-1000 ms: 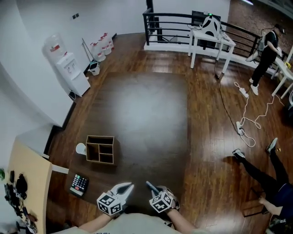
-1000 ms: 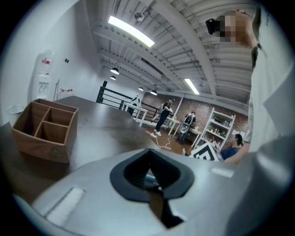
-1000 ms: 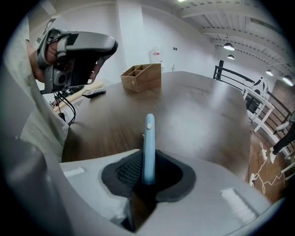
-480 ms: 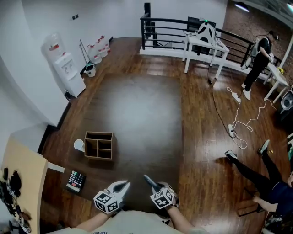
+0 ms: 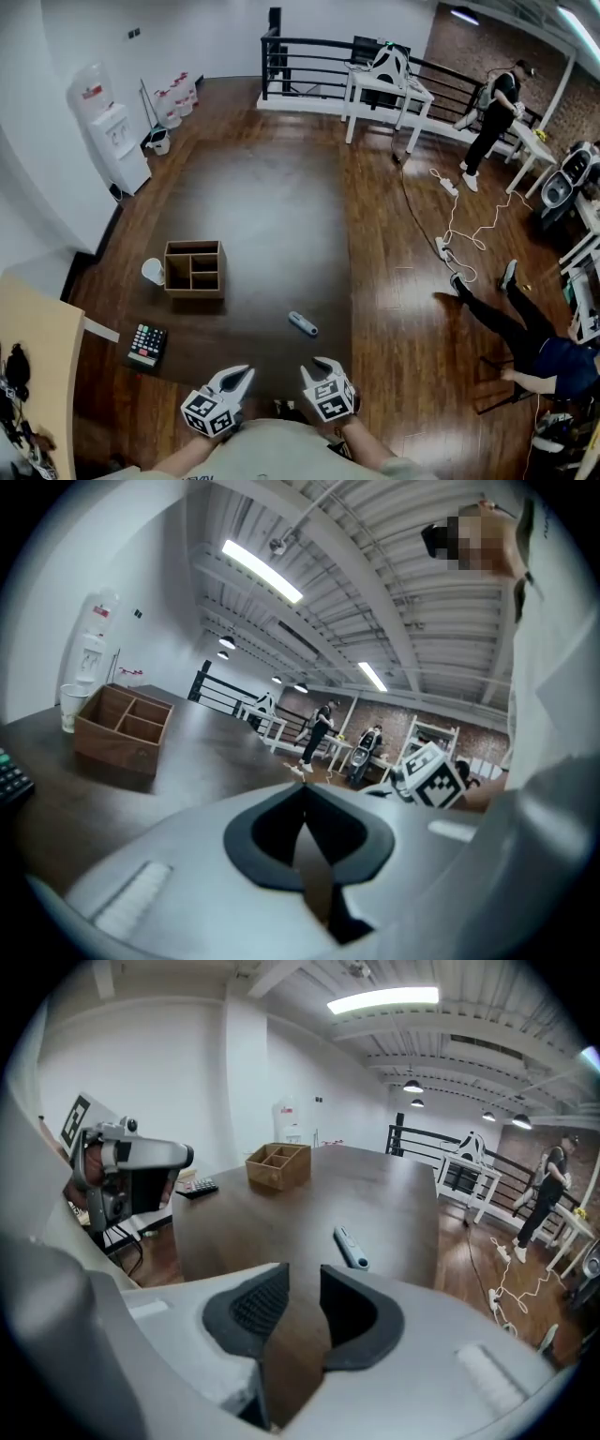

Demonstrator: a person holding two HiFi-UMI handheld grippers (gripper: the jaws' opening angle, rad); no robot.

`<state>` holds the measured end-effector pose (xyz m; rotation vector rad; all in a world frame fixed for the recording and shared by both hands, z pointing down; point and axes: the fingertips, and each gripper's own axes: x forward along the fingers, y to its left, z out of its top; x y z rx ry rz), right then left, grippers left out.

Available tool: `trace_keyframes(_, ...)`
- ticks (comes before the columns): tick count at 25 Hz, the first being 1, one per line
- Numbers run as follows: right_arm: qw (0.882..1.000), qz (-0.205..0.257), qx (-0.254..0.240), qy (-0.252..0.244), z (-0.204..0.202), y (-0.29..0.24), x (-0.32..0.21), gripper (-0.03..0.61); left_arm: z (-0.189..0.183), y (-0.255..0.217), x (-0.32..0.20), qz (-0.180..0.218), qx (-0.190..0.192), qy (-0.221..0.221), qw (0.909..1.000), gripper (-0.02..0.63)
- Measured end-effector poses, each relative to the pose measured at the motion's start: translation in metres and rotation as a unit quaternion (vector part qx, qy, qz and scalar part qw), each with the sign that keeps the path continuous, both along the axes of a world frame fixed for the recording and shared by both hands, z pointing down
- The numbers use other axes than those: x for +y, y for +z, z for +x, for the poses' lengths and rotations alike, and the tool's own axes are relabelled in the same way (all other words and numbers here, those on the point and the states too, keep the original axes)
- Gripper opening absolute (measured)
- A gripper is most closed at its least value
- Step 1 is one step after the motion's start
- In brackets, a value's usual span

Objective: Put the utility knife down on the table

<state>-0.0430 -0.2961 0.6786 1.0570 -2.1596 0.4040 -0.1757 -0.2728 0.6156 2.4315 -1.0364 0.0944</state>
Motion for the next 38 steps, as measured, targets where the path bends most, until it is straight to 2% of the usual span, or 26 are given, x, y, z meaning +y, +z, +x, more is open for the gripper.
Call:
trace_keyframes(4, 0.998, 0.020, -0.052, 0.012, -0.023, -0.016, 0.057, 0.056, -0.006, -0.002, 0.053, 0.014, 0.005, 0.010, 0.9998, 0.002)
trace_keyframes(6, 0.997, 0.026, -0.078, 0.012, -0.038, -0.018, 0.091, 0.002, -0.012, -0.001, 0.088, 0.022, 0.004, 0.014, 0.9997, 0.002)
trace_keyframes(11, 0.992, 0.036, -0.121, 0.022, -0.080, -0.024, 0.188, 0.002, -0.038, -0.002, 0.181, 0.032, 0.005, 0.021, 0.9993, 0.002)
trace_keyframes(13, 0.991, 0.042, -0.128, 0.022, -0.090, -0.033, 0.227, 0.002, -0.044, -0.010, 0.210, 0.037, 0.009, 0.026, 0.9989, 0.002)
trace_keyframes(17, 0.993, 0.065, -0.103, 0.009, -0.091, -0.052, 0.285, 0.002, -0.044, -0.029, 0.252, 0.055, 0.020, 0.041, 0.9975, 0.002)
trace_keyframes(23, 0.989, 0.106, -0.102, 0.022, -0.072, -0.091, 0.319, 0.002, -0.026, -0.057, 0.303, 0.095, 0.018, 0.069, 0.9929, 0.002)
trace_keyframes(29, 0.982, 0.137, -0.132, 0.015, -0.054, -0.127, 0.356, 0.002, 0.003, -0.072, 0.344, 0.105, 0.030, 0.069, 0.9916, 0.002)
trace_keyframes(34, 0.974, 0.164, -0.153, 0.035, 0.004, -0.134, 0.394, 0.002, 0.059, -0.074, 0.379, 0.110, 0.029, 0.086, 0.9897, 0.002)
trace_keyframes(38, 0.973, 0.165, -0.148, 0.061, 0.069, -0.129, 0.426, 0.002, 0.127, -0.073, 0.413, 0.117, 0.030, 0.105, 0.9871, 0.002)
